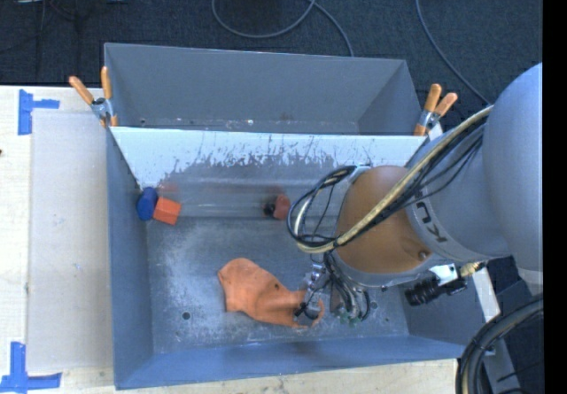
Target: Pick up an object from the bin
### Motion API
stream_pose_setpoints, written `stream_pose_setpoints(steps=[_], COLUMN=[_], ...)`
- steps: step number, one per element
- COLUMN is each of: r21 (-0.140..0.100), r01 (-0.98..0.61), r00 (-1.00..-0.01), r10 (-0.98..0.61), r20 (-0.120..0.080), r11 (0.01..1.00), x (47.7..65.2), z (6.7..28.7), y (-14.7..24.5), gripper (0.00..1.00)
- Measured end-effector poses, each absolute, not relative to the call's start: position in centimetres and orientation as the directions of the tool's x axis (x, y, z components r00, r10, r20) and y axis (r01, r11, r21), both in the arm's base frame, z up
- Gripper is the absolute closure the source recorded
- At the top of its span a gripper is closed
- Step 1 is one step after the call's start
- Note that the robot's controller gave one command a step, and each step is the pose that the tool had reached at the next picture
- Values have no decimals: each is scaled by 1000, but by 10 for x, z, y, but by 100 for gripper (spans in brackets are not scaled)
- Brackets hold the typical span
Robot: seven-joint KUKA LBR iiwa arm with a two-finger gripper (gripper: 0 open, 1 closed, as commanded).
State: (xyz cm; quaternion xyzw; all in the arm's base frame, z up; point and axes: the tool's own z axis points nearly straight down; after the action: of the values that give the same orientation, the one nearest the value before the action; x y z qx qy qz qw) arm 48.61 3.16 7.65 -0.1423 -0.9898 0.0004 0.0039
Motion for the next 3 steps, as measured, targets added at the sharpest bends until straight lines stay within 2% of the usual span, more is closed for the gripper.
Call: stream_pose_setpoints(steps=[1,3], r21=[-4,0], r01=[281,280], r00=[-960,-960], r10=[281,280], r20=[13,4], r11=[960,960], x=[484,487], z=[97,126], y=[31,31], gripper=[100,100])
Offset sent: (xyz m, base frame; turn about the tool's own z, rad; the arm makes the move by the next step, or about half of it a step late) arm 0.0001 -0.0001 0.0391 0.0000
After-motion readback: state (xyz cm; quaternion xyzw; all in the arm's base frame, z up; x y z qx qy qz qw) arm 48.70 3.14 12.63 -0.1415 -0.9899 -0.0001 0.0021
